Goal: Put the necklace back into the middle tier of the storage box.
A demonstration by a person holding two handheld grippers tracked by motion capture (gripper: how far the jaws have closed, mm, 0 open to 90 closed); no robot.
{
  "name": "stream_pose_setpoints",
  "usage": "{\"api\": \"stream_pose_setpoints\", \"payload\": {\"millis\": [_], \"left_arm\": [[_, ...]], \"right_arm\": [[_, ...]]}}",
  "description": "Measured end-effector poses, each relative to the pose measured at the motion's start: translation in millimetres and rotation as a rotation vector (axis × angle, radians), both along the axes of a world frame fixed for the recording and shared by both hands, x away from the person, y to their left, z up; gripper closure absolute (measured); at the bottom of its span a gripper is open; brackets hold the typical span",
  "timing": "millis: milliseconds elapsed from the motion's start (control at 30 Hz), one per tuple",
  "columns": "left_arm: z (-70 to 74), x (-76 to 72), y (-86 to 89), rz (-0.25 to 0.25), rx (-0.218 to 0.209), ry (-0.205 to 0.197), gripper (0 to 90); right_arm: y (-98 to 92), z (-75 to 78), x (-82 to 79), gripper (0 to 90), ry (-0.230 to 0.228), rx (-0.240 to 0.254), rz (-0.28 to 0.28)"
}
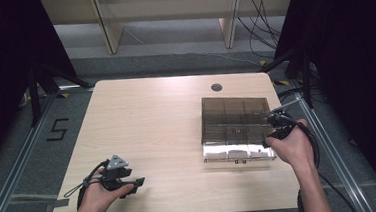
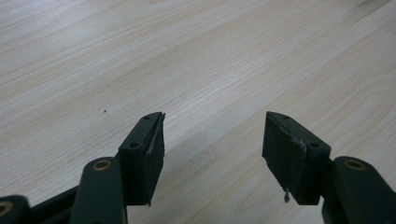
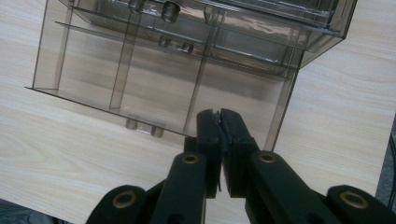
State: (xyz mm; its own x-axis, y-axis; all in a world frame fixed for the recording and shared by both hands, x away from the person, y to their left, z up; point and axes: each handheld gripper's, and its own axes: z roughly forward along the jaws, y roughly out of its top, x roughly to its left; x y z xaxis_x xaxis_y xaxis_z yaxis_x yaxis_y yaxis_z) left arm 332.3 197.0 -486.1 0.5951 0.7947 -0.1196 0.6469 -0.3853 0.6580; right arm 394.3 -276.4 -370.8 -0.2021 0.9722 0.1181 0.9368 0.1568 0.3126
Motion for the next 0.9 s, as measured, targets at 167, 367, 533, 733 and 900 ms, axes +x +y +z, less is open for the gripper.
{"api": "stream_pose_setpoints", "payload": {"millis": [167,367,533,733,900], "left_arm": [[0.0,-0.1,-0.1,0.0,0.0,0.0,38.5],[0.0,-0.1,0.1,-0.001,0.0,-0.001,38.5],[0.1,-0.2,0.1,-0.001,0.0,-0.001,38.5],[0.1,-0.2,0.1,-0.003,0.001,-0.002,38.4],[0.1,-0.2,0.1,-0.002,0.001,-0.001,38.4]], "right_arm": [[-0.2,-2.4,1.5,87.4,0.008,0.004,-0.015],[-2.4,-7.8,4.3,87.4,0.009,-0.008,-0.018],[-3.0,-9.6,5.7,87.4,0.01,0.001,-0.032],[-7.2,-13.7,7.3,87.3,-0.008,-0.01,-0.024],[-9.2,-15.1,8.0,87.3,0.001,-0.016,-0.018]]}}
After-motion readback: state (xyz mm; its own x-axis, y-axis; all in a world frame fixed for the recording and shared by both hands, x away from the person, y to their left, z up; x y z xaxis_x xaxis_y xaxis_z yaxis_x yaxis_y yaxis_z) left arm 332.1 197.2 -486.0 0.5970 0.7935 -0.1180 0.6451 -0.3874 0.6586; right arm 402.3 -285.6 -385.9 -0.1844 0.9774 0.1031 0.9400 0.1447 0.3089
